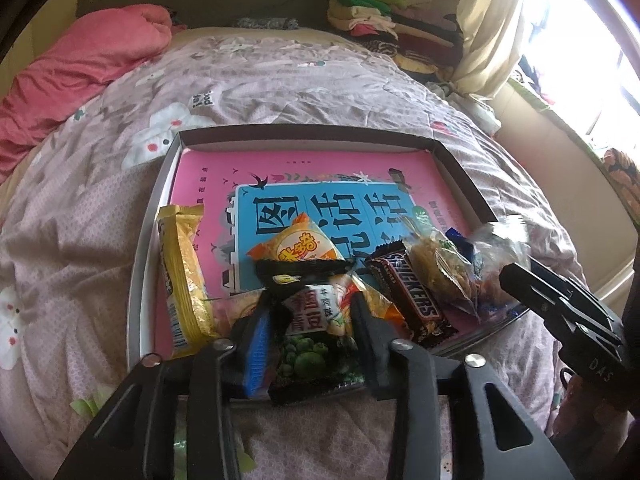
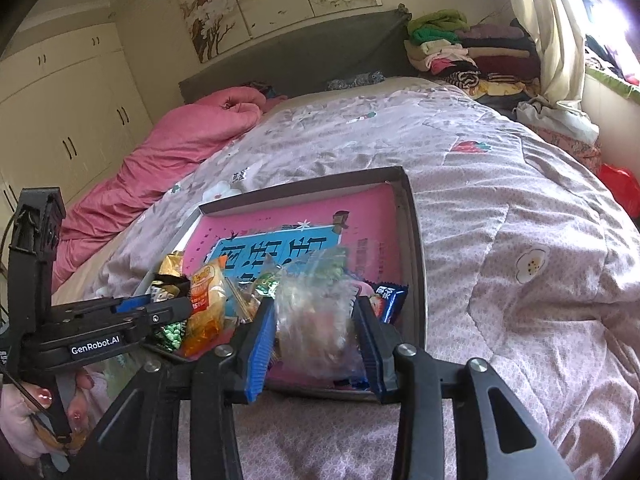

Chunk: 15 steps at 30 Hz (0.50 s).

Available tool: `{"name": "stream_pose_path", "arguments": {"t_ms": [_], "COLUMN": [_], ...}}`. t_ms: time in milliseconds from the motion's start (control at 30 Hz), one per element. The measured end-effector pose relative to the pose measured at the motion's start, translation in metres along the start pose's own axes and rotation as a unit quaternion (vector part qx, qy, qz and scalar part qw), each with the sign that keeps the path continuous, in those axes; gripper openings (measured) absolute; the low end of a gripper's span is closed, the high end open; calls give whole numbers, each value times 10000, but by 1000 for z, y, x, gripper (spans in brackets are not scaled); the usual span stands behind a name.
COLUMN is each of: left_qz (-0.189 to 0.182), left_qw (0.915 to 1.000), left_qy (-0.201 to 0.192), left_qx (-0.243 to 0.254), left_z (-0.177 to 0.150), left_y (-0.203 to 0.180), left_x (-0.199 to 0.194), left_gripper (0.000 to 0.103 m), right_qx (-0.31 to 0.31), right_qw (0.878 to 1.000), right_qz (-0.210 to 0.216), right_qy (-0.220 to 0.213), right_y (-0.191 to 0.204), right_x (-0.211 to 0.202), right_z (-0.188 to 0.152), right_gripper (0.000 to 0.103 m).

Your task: Organize snacks

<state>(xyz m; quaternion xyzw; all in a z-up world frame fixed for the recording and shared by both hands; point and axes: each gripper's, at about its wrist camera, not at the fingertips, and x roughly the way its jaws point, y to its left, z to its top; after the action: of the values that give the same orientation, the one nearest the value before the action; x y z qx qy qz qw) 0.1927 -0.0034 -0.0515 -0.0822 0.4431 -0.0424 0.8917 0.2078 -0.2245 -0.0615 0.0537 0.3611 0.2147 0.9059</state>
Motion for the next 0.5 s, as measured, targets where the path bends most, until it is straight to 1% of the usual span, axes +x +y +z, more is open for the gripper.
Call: {"name": "stream_pose_path", "arguments": {"t_ms": [33, 100, 200, 233, 300, 367, 500], "left_qz": [-1, -5, -55, -62, -80, -89, -18], "left_qw": [10000, 10000, 9999, 9999, 9998, 9998, 9996], "left_qy": [-7, -41, -72, -93, -140, -159, -222], "left_qx": [2, -12, -51, -59, -74, -95, -158], "left_z": [0, 1, 1, 1, 0, -1, -3], "left_y": [0, 1, 4, 5, 8, 11, 20], "left_x": [-1, -5, -12, -15, -21, -26, -38], "left_gripper": [49, 57, 62, 63, 68, 70, 71], "right_qx": [-2, -2, 77, 113, 172, 209, 312], "right_qw": [10000, 9999, 9997, 9997, 9996, 9996, 9995], "right_qz": [-18, -32, -26, -11, -15, -4, 55], "right_qy": [-23, -100, -217, -228, -219, -176, -13], "right_y": [0, 0, -2, -3, -4, -3, 2], "right_x": [-1, -5, -14, -17, -23, -28, -36], "right_z": [0, 1, 1, 0, -3, -6, -15], "right_gripper": [48, 50, 56, 56, 57, 59, 60]}}
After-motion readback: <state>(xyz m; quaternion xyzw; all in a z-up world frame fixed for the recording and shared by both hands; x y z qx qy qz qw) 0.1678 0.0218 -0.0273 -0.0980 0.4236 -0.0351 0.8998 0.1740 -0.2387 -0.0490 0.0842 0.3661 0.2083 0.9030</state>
